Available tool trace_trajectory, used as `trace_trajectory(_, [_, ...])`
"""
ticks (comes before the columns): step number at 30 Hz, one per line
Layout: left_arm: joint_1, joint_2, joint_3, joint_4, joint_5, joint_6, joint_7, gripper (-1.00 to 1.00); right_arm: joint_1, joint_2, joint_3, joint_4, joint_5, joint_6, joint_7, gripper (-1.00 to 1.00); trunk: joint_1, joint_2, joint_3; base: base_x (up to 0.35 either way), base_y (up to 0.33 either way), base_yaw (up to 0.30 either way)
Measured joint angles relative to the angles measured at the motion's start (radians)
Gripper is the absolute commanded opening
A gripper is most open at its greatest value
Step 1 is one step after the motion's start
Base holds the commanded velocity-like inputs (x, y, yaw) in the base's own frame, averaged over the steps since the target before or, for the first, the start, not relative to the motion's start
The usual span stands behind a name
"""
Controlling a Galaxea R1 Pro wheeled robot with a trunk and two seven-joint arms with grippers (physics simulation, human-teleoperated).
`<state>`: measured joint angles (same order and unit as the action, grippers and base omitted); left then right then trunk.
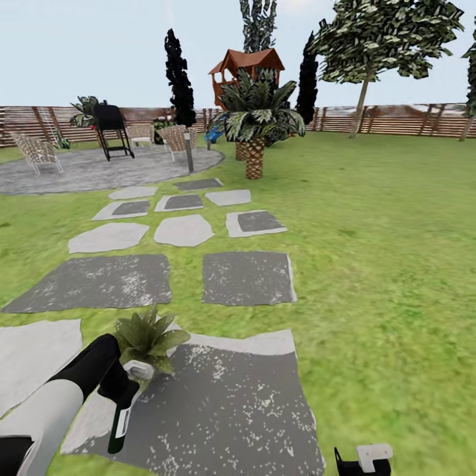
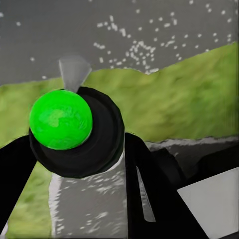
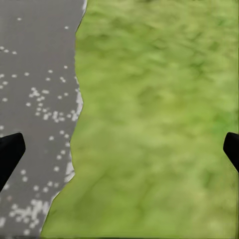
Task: Pick up the pesticide atomizer in the garden and spray insectifuge to fully cover both potted plants in the garden.
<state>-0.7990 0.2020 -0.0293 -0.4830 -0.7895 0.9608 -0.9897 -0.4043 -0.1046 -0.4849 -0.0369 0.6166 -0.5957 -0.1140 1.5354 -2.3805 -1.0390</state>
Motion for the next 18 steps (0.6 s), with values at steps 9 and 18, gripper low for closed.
trace_trajectory(9, [-0.067,0.071,-0.008,-0.001,-0.006,-0.010,-0.110,-1.00,0.000,-0.001,0.000,0.000,0.000,0.000,0.000,1.00,0.000,0.000,0.000,-0.022,-0.019,0.054])
trace_trajectory(18, [-0.229,0.118,-0.139,0.001,-0.278,-0.024,-0.461,-1.00,0.000,-0.003,0.001,0.001,0.001,0.000,0.002,1.00,0.000,0.000,0.000,0.000,0.000,0.000])
